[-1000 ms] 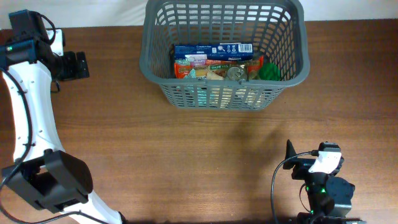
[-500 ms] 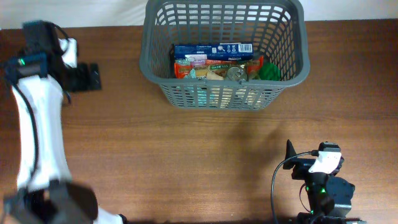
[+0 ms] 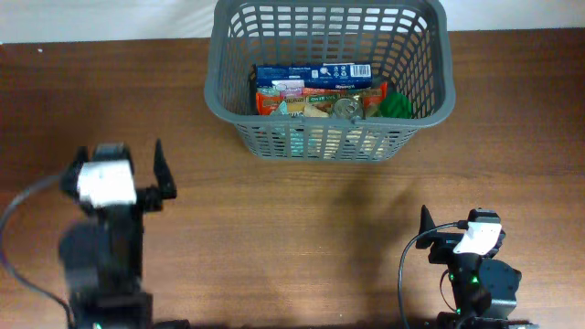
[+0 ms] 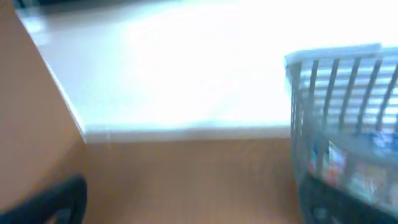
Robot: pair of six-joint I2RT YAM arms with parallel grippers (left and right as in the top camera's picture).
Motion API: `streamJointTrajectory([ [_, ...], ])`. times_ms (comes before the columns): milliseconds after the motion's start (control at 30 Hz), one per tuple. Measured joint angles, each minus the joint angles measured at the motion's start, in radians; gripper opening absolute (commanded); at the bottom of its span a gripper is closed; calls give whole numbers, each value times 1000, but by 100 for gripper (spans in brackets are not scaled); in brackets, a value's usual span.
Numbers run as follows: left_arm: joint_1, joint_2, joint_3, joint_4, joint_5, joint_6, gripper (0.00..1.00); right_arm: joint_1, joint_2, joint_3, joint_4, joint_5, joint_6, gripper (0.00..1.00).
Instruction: Pack container
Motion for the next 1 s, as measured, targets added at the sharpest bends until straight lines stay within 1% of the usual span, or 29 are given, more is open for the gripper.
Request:
streamJointTrajectory([
  [67, 0, -116, -105, 163, 0, 0, 99, 0, 0, 0, 0, 0, 0, 99],
  [167, 0, -249, -239, 314, 0, 0, 99, 0, 0, 0, 0, 0, 0, 99],
  [267, 0, -336, -349, 355, 0, 0, 99, 0, 0, 0, 0, 0, 0, 99],
  [433, 0, -441, -503, 353, 0, 0, 99, 0, 0, 0, 0, 0, 0, 99],
  [700, 0, -537, -626, 347, 0, 0, 99, 0, 0, 0, 0, 0, 0, 99],
  [1000, -24, -566, -653, 111, -1, 0, 99, 0, 0, 0, 1, 0, -1, 99],
])
